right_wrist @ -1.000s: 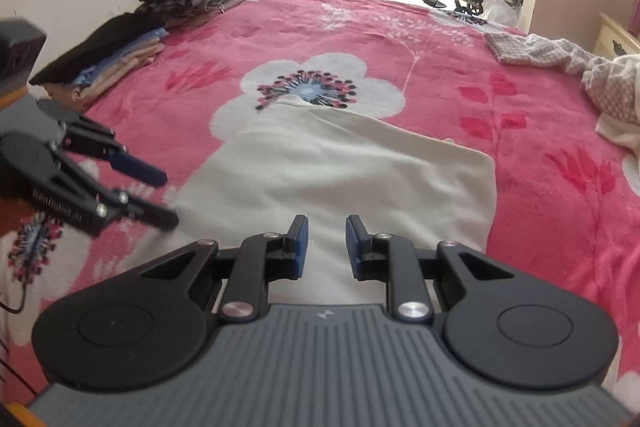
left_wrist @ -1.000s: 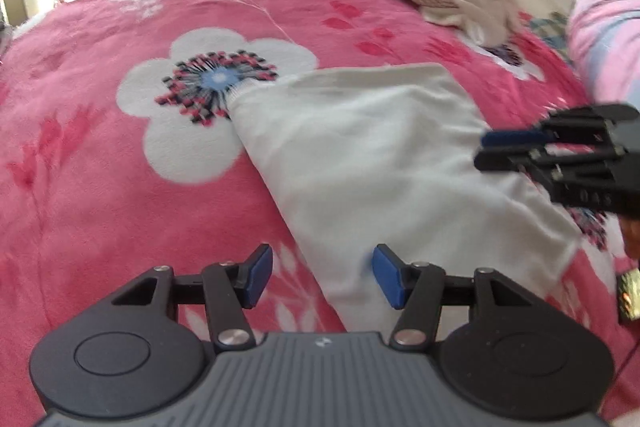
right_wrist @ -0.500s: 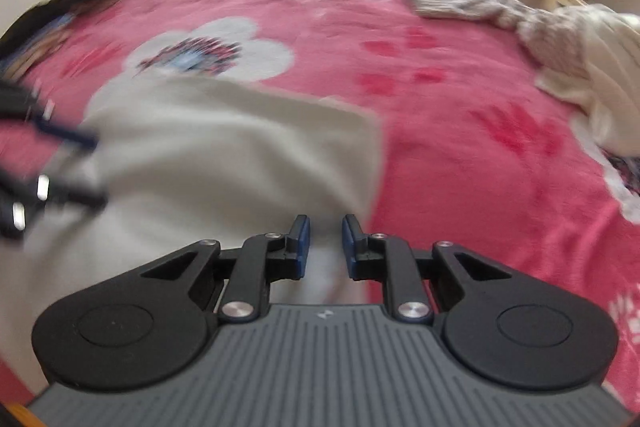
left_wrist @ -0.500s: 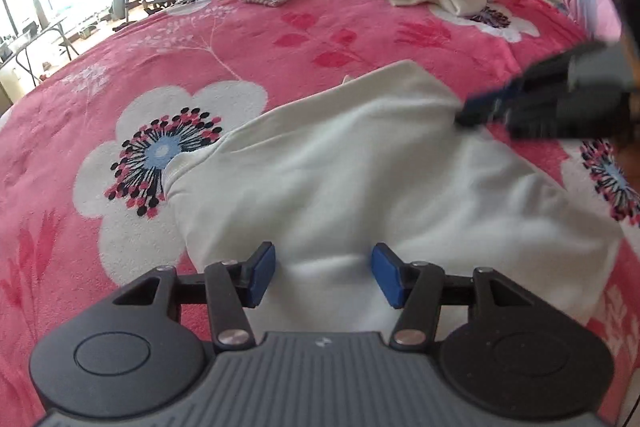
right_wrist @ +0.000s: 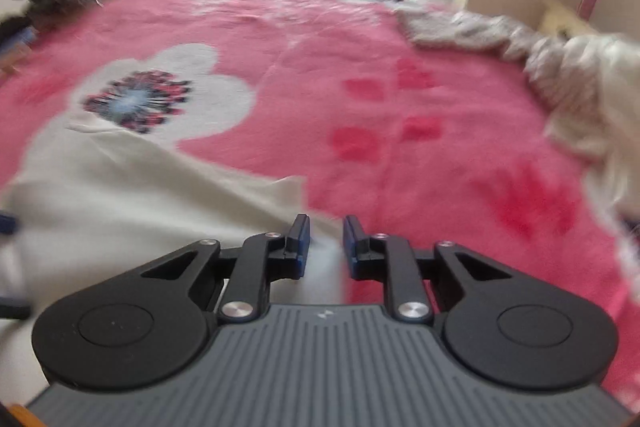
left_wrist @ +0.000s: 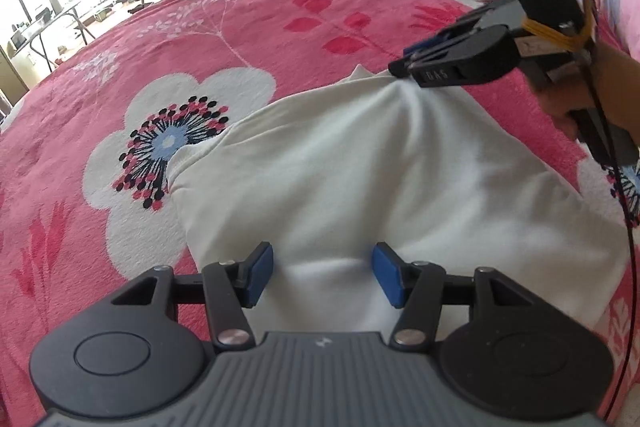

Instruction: Fold clothes

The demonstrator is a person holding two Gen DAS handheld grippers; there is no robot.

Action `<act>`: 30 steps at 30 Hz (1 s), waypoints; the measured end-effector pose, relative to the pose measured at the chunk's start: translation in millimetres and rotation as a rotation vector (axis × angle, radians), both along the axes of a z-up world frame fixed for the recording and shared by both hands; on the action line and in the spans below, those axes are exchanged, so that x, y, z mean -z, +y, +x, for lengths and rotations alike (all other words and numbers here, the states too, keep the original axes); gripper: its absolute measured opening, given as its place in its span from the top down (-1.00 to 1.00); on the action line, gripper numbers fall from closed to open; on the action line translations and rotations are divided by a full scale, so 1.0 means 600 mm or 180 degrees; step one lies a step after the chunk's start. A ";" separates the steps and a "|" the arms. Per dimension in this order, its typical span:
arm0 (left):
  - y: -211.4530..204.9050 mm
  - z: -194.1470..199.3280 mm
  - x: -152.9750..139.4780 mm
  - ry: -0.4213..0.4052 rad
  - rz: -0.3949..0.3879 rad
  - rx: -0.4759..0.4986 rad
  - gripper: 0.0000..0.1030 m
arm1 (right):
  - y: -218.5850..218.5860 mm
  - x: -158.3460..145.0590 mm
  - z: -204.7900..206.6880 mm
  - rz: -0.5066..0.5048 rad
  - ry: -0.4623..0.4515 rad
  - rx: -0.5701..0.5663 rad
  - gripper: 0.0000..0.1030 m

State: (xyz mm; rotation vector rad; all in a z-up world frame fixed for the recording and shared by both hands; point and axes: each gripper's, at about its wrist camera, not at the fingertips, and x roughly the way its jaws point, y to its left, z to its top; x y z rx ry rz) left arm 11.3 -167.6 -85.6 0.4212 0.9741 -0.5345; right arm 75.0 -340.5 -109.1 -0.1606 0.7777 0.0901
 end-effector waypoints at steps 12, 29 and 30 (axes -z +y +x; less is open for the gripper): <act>-0.009 0.002 0.000 0.0024 0.0094 -0.0062 -0.12 | -0.002 -0.088 -0.119 0.0448 -0.0125 -0.0065 0.67; -0.015 -0.004 -0.001 -0.0015 0.0213 -0.0103 -0.17 | 0.027 -0.038 -0.210 0.0020 0.0435 -0.0087 0.67; -0.015 -0.005 -0.001 -0.0019 0.0217 -0.0104 -0.17 | 0.026 -0.042 -0.214 0.0000 0.0404 -0.0069 0.67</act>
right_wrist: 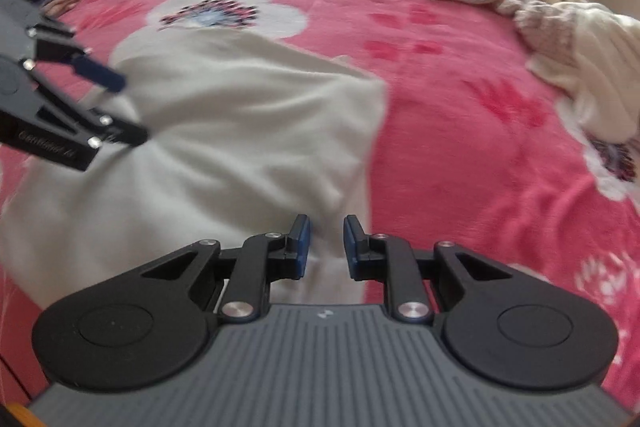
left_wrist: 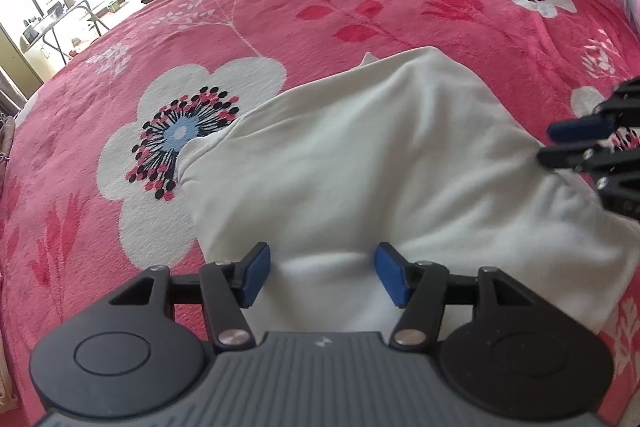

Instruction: Fold clothes

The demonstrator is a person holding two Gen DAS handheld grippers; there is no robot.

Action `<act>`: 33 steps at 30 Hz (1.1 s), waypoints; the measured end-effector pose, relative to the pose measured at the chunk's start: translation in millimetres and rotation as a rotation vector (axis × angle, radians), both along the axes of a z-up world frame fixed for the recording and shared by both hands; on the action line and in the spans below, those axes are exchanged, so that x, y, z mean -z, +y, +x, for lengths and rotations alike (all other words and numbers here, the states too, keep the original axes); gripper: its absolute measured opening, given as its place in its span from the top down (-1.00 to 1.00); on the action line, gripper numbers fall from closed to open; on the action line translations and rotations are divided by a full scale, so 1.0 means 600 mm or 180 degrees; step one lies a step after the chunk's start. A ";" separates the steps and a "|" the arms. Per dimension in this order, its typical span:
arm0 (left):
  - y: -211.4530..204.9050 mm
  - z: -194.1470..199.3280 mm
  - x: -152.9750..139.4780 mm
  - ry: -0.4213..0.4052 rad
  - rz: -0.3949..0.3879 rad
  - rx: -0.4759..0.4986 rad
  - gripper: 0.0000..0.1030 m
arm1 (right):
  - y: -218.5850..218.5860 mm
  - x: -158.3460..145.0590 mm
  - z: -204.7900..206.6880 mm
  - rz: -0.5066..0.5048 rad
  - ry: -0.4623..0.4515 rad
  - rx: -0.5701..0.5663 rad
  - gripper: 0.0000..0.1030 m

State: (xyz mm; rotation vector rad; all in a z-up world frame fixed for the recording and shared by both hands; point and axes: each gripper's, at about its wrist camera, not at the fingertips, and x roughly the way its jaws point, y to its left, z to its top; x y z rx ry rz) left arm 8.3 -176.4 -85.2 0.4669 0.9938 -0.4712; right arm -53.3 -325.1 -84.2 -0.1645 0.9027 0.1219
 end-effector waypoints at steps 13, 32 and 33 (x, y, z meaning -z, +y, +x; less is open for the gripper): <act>-0.002 -0.003 0.001 -0.0038 0.0041 -0.0008 -0.22 | 0.091 -0.027 -0.028 0.0367 -0.0072 -0.0732 0.66; 0.070 -0.060 -0.042 -0.0349 -0.0543 0.0222 -0.24 | 0.090 0.027 -0.032 0.0470 0.0060 -0.0531 0.63; 0.075 -0.071 -0.041 -0.0356 -0.0557 0.0287 -0.24 | 0.088 0.027 -0.033 0.0490 0.0061 -0.0519 0.63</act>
